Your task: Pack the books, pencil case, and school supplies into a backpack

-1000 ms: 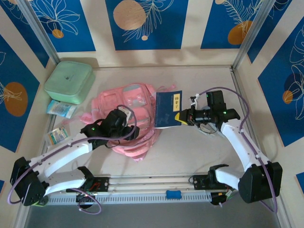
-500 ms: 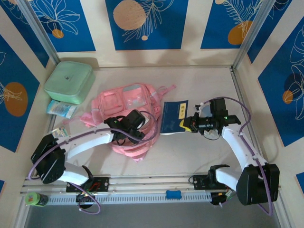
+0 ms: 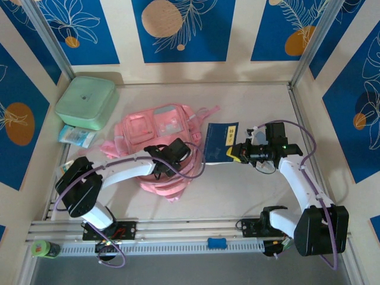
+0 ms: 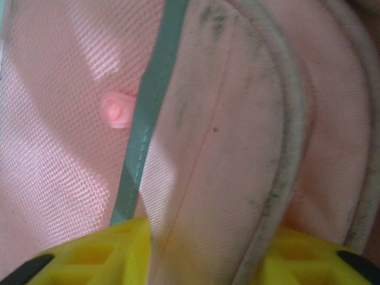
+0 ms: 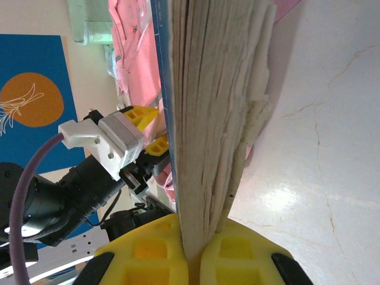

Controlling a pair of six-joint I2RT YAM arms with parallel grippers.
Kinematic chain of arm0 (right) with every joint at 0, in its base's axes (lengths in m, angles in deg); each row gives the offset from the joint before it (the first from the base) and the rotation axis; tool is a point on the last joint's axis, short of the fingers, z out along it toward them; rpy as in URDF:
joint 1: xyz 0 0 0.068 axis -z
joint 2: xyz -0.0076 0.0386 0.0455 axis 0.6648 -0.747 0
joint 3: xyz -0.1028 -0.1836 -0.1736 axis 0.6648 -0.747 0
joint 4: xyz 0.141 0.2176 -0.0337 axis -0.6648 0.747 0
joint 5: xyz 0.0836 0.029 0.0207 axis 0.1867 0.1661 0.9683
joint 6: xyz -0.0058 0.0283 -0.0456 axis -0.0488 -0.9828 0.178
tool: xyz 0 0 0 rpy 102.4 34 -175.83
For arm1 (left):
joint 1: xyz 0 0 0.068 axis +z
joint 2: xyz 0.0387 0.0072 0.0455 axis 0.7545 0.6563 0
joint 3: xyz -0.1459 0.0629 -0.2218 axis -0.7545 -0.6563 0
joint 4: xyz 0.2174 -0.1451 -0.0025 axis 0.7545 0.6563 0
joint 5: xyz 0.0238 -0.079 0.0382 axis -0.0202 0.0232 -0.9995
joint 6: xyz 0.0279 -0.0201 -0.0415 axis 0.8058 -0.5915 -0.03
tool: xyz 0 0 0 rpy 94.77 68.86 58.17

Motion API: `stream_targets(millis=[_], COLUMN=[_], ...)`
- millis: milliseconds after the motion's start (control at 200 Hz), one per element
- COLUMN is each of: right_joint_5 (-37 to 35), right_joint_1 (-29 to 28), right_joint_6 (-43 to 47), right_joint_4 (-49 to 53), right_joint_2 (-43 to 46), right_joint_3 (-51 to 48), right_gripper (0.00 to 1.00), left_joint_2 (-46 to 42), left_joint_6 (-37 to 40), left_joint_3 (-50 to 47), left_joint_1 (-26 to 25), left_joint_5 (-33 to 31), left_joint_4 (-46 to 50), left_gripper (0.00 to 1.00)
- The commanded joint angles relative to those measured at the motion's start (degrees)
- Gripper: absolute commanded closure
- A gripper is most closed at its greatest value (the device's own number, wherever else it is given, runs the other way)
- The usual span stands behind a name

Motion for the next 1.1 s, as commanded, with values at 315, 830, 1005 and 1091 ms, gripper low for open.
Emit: stream_targets(millis=[315,830,1005,1091], right_joint_5=[-1.91,1.08,-1.03,-2.99], right_joint_1=[0.95,-19.46,-22.39,-22.74], right_joint_6=[3.18,-11.13,-16.52,-17.31], right_joint_4=[10.76,-14.93,-27.66,-30.13], right_joint_2=[1.88,-10.27,-22.96,-27.98], right_joint_3=[4.97,3.63,6.68,9.67], right_gripper=[1.0,1.0,1.0,1.0], left_joint_2=[-4.15,-3.54,-4.1,-4.04], left_joint_6=[4.51,1.11,-3.51,-5.14], left_joint_3=[15.65,33.59,34.64,34.72], left_joint_1=[1.01,1.89,1.89,1.89], left_joint_5=[-8.32,-7.93,-9.39,-8.46], left_joint_4=[4.93,9.08,9.01,8.81], left_gripper=[1.0,1.0,1.0,1.0])
